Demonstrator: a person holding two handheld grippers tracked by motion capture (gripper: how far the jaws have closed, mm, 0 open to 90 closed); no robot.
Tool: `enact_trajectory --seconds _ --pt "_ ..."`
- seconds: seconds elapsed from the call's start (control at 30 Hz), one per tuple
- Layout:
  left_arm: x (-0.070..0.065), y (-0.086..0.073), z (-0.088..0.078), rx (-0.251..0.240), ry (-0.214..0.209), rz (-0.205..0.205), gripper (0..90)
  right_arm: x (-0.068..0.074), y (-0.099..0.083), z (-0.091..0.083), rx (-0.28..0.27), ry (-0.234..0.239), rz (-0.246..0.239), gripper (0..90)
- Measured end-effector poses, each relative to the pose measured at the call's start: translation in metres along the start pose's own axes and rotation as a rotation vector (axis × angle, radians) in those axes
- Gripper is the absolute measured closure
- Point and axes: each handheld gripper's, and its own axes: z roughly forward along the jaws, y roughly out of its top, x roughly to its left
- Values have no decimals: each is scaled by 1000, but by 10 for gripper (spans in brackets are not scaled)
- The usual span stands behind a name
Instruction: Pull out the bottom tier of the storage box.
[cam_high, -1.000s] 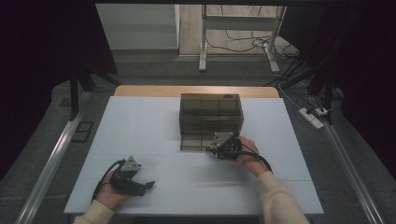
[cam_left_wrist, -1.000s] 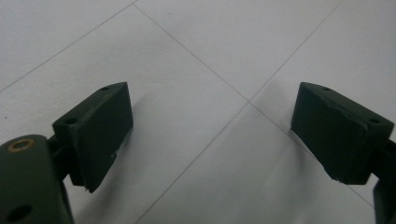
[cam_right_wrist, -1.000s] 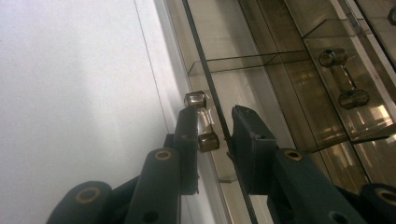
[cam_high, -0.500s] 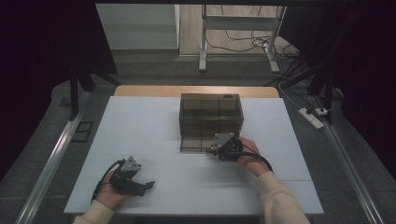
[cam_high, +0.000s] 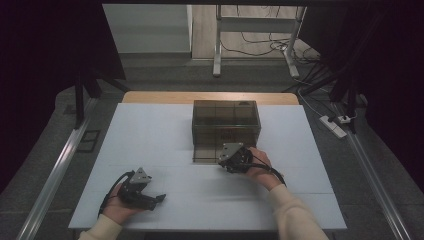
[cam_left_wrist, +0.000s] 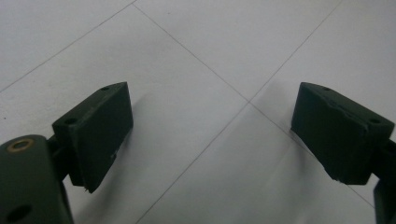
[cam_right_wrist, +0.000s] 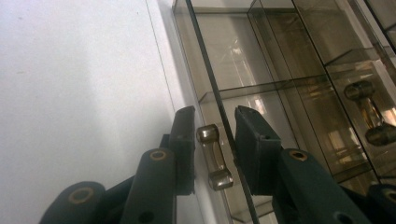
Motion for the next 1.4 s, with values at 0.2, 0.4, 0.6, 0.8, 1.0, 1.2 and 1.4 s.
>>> enact_trajectory --seconds 0.2,0.4,0.6,0.8,1.0,1.2,1.4 --pt "0 0 0 -1 -1 0 124 -2 -2 -3 -15 14 21 722" --pt "0 0 0 0 -3 1 125 -1 -3 -5 -12 26 13 729" --pt "0 0 0 0 -3 0 124 -1 -4 -6 -13 35 20 714" --pt "0 0 0 -2 -3 -2 125 -4 -5 -9 -37 51 60 657" --pt "1 0 -3 -19 8 -8 125 -11 -10 -19 -123 38 158 587" --pt "1 1 -7 -48 25 -15 124 -13 -16 -25 -148 11 209 547" --pt "1 1 -10 -73 34 -19 124 -11 -23 -31 -167 -6 257 515"
